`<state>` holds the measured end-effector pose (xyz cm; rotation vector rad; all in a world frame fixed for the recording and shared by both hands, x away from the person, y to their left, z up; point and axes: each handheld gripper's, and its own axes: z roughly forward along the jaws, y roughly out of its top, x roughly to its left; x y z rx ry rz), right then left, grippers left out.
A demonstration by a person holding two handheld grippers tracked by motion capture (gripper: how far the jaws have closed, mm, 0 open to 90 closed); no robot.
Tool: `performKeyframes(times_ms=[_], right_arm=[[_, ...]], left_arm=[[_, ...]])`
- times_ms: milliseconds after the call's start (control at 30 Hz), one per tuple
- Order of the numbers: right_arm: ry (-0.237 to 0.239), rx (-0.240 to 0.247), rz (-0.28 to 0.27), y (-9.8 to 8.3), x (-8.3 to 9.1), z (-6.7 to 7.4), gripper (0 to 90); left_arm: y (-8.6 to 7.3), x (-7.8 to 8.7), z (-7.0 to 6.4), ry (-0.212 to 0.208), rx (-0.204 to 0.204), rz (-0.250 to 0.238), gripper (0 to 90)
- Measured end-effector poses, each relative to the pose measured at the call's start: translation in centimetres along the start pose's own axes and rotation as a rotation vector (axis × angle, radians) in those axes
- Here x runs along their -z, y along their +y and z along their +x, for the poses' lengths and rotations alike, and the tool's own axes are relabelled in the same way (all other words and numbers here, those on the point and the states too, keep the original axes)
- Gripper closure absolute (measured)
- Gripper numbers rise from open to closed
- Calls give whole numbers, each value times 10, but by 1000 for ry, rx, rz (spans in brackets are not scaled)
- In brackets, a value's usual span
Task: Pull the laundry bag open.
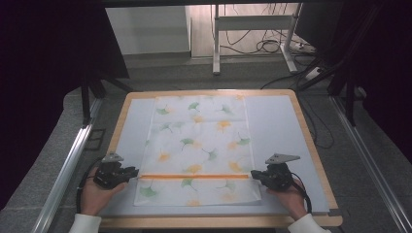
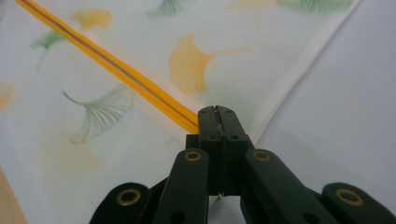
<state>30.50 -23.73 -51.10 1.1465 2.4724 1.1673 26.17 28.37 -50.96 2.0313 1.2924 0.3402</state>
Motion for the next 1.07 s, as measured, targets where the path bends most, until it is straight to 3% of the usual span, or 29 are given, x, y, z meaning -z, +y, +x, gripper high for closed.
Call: performKeyframes(times_ms=[100, 200, 300, 333, 433, 600, 667, 1067], right_arm=[[-16, 10, -63, 2, 8, 1, 686], [-32, 6, -90, 2, 13, -2, 574], [-54, -9, -108, 0, 20, -11, 500], [-63, -6, -116, -1, 22, -14, 490], [-100, -14, -152, -7, 32, -28, 453], [-187, -46, -135, -17, 36, -48, 411], [-193, -75, -130, -19, 36, -53, 407], [-192, -32, -126, -17, 33, -43, 360]], left_arm=[[0, 4, -1, 10, -4, -67, 644], [3, 6, -3, 50, -4, -118, 588], [2, 8, 0, 86, 9, -137, 534], [0, 9, 3, 100, 15, -144, 517], [-5, 9, 13, 88, 36, -162, 495], [-7, 7, 13, 89, -18, -192, 503], [-6, 6, 11, 105, -27, -193, 499], [-5, 3, 14, 104, 12, -172, 443]])
